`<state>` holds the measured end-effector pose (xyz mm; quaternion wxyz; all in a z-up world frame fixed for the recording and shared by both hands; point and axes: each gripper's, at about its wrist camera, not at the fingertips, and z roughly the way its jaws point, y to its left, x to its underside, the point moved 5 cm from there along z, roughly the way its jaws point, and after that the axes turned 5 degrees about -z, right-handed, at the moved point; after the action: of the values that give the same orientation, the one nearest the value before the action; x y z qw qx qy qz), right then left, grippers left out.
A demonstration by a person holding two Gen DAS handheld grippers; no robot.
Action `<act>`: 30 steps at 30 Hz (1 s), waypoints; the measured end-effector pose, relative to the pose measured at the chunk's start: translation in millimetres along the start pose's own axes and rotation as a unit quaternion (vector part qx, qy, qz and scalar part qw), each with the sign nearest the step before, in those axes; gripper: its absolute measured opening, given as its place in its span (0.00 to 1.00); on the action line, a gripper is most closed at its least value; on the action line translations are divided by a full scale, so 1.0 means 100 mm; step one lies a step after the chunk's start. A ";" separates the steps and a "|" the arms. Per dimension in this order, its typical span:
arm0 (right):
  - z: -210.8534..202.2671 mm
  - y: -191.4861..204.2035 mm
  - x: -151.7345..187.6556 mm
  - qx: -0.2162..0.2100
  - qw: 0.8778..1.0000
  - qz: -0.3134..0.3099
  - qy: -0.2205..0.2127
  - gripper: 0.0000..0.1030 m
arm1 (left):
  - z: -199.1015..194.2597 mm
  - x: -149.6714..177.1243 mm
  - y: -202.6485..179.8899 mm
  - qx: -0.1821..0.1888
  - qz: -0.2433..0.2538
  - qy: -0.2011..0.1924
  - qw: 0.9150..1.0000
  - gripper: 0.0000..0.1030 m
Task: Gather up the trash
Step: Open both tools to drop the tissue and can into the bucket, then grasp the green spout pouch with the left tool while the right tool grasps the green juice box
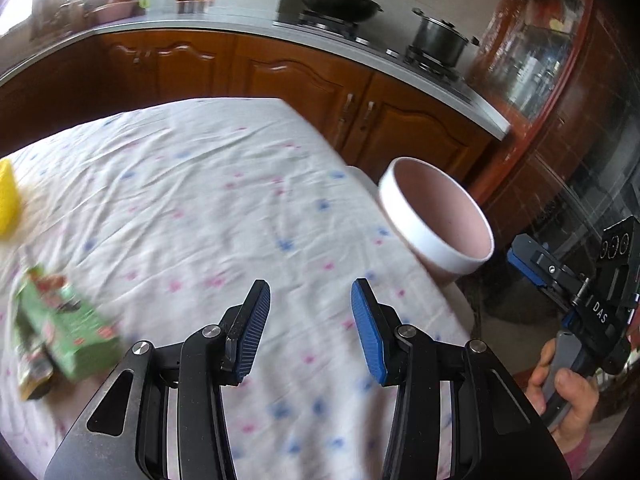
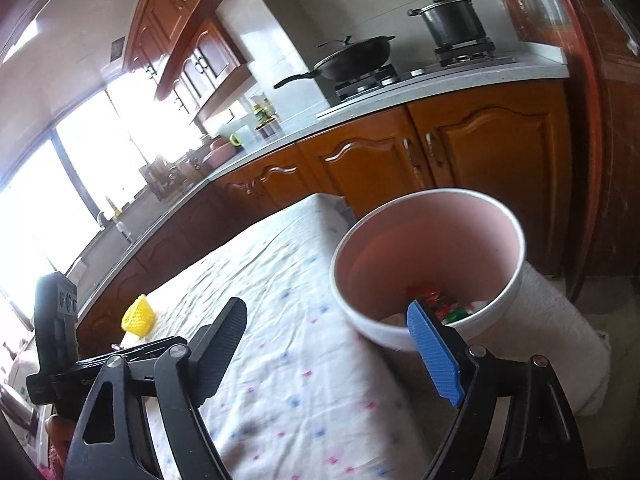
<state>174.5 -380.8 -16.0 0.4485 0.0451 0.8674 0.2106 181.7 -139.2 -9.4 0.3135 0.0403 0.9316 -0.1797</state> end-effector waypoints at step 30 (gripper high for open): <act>0.52 1.68 0.69 -0.131 0.977 -0.142 0.093 0.94 | -0.98 0.52 1.95 -0.103 -0.169 -0.062 0.978 0.47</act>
<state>156.2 -193.5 -26.8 0.3931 -0.1575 0.8678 0.2600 121.2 76.1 -28.9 0.3381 -0.1614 0.9172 -0.1353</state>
